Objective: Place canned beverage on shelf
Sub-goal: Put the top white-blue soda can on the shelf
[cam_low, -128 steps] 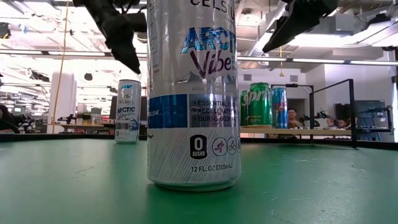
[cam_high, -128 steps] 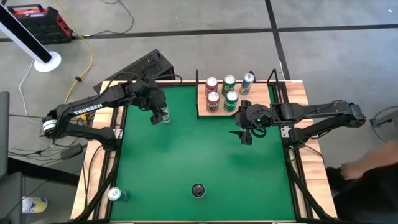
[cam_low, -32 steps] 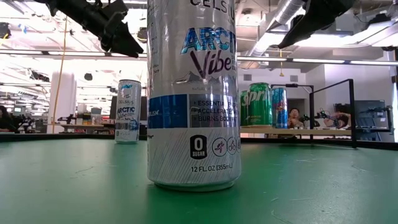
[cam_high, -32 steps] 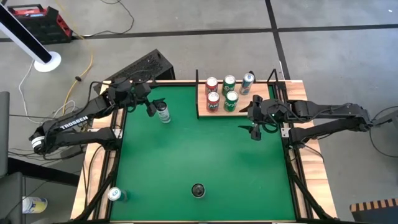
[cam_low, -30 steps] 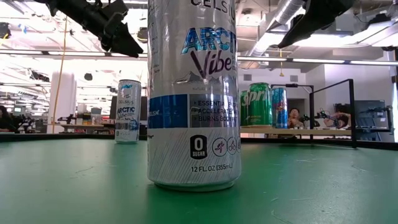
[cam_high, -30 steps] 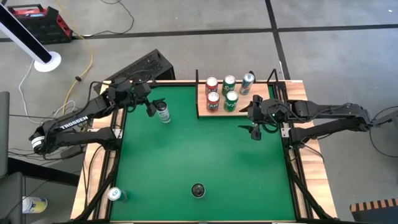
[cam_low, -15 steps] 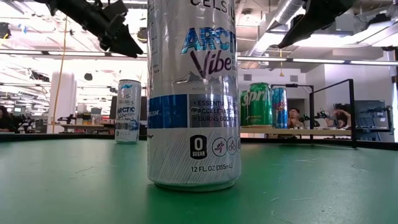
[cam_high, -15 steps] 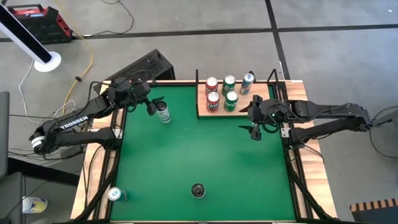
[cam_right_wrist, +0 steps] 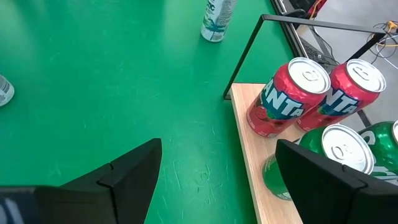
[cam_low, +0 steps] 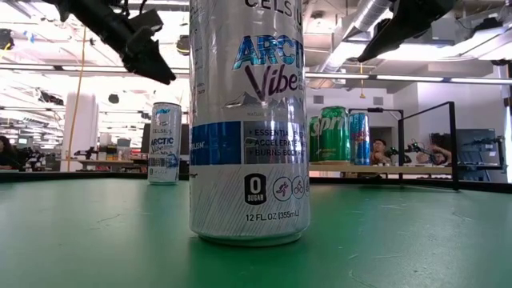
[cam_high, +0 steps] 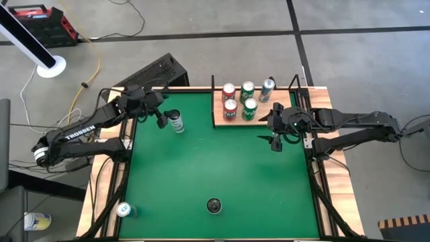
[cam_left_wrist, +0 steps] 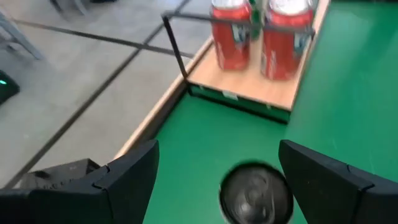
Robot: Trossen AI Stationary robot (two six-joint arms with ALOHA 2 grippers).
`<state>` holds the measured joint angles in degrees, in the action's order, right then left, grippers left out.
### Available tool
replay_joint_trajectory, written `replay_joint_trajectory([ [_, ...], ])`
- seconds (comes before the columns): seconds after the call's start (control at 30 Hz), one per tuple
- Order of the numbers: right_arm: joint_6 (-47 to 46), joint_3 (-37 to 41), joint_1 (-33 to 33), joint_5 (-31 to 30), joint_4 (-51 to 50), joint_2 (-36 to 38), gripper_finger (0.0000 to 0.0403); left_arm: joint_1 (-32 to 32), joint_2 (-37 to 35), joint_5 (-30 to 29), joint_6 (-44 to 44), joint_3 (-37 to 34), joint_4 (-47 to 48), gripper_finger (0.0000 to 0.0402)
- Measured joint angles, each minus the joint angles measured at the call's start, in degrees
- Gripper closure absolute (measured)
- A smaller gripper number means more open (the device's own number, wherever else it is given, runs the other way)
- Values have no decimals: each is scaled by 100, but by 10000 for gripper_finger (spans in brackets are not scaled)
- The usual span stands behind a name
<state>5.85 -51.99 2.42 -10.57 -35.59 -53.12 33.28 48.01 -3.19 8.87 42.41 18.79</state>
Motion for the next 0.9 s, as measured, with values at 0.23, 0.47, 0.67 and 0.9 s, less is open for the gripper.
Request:
replay_joint_trajectory([
  [0.23, 37, 0, 0, 0, 4, 0, 62, 3, 0, 334, 478, -434, -174, 85],
  [0.47, 17, 0, 0, 0, 4, 0, 62, 9, 0, 422, 652, -708, -647, 85],
  [0.67, 17, 0, 0, 0, 4, 0, 62, 11, 0, 918, 344, -708, -695, 85],
  [0.9, 17, 0, 0, 0, 3, 0, 62, 41, 234, 979, 246, -708, -760, 85],
])
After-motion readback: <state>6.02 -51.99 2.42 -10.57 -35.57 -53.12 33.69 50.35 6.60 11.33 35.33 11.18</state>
